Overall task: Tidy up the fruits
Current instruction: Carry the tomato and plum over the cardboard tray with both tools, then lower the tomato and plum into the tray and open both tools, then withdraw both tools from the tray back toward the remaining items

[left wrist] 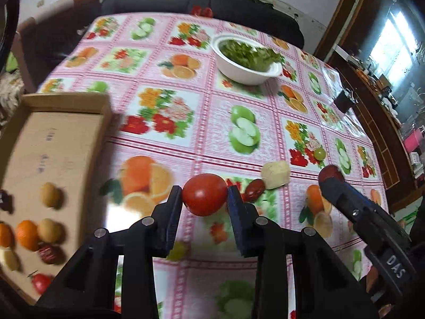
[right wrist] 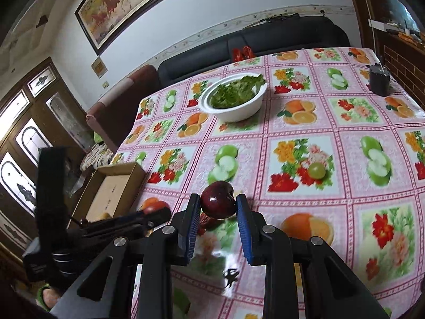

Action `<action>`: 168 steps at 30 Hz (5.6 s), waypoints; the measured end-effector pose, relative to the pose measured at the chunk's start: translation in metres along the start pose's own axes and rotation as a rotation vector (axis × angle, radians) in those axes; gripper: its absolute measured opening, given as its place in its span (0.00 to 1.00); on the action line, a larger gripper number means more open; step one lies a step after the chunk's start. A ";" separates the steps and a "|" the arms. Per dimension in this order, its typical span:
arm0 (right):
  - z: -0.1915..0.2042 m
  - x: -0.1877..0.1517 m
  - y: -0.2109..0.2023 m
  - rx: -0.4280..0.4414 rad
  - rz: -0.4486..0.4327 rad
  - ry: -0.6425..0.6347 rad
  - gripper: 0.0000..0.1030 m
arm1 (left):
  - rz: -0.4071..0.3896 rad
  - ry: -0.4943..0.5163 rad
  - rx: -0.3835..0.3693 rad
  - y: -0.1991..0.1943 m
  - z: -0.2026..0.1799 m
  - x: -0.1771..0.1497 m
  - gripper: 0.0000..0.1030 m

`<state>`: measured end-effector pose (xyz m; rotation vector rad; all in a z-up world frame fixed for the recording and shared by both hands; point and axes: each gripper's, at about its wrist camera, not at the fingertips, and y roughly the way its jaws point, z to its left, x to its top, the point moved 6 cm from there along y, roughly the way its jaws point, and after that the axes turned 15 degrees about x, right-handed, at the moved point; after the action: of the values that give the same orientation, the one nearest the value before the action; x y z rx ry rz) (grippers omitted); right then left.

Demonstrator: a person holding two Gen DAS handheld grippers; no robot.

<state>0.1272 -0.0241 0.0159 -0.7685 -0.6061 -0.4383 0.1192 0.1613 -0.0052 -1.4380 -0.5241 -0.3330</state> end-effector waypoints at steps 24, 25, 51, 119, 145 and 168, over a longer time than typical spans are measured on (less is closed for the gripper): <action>0.077 -0.036 0.032 0.059 0.096 -0.098 0.27 | -0.051 -0.105 0.134 -0.031 0.089 -0.024 0.32; 0.080 -0.037 0.034 0.062 0.099 -0.101 0.27 | -0.054 -0.106 0.141 -0.032 0.091 -0.025 0.32; 0.104 -0.051 0.047 0.080 0.142 -0.140 0.27 | -0.077 -0.150 0.159 -0.044 0.122 -0.027 0.32; 0.184 -0.023 0.224 0.179 0.350 -0.349 0.27 | 0.104 -0.238 0.246 0.040 0.218 0.002 0.32; 0.176 -0.030 0.228 0.175 0.397 -0.389 0.37 | 0.146 -0.335 0.184 0.037 0.221 -0.010 0.42; 0.103 -0.038 0.072 0.145 0.207 -0.216 0.40 | 0.034 -0.247 0.040 -0.037 0.145 -0.018 0.42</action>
<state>0.1047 0.1051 0.0121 -0.7361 -0.7431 -0.1196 0.0644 0.2987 0.0241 -1.4562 -0.7013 -0.1169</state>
